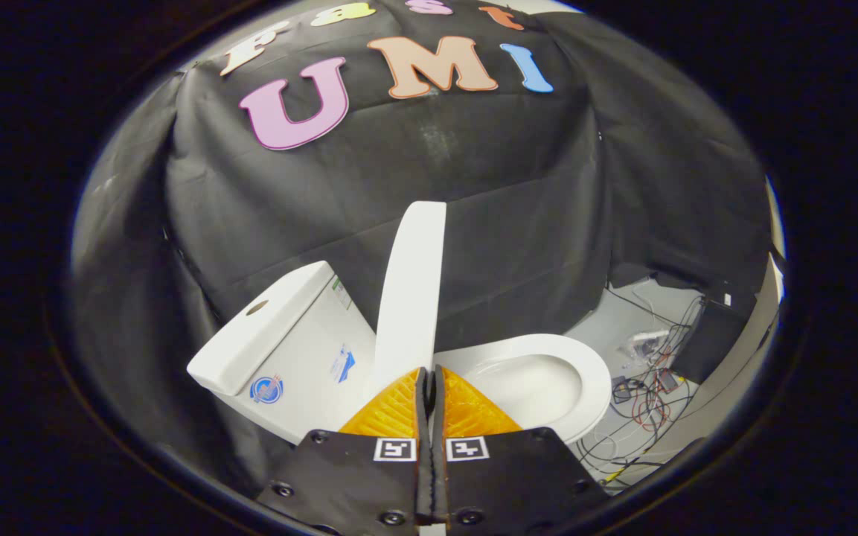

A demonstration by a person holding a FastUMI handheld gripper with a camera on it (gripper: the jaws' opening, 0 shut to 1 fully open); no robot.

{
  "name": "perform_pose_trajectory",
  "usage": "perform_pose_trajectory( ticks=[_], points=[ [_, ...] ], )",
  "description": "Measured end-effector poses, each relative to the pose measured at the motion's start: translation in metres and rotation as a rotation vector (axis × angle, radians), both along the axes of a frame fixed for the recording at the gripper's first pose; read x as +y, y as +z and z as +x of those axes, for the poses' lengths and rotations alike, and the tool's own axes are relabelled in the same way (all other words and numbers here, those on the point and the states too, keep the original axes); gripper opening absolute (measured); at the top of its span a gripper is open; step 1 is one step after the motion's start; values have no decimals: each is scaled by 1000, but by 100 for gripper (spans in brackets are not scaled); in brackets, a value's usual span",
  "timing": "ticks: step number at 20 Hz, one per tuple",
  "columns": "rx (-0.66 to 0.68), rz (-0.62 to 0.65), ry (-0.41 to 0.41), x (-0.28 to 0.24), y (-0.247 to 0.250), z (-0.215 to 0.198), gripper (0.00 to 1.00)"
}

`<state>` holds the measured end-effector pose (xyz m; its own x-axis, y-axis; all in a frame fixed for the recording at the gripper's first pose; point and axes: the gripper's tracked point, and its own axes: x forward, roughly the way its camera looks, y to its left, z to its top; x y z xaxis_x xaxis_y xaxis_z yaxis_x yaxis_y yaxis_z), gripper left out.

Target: Open the toilet lid.

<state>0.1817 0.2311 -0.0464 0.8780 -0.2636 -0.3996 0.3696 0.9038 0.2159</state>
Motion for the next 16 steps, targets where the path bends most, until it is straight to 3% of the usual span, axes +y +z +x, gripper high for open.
perform_pose_trajectory(
  ticks=[16],
  points=[
    [-8,-80,103,48,16,22,1]
  ],
)
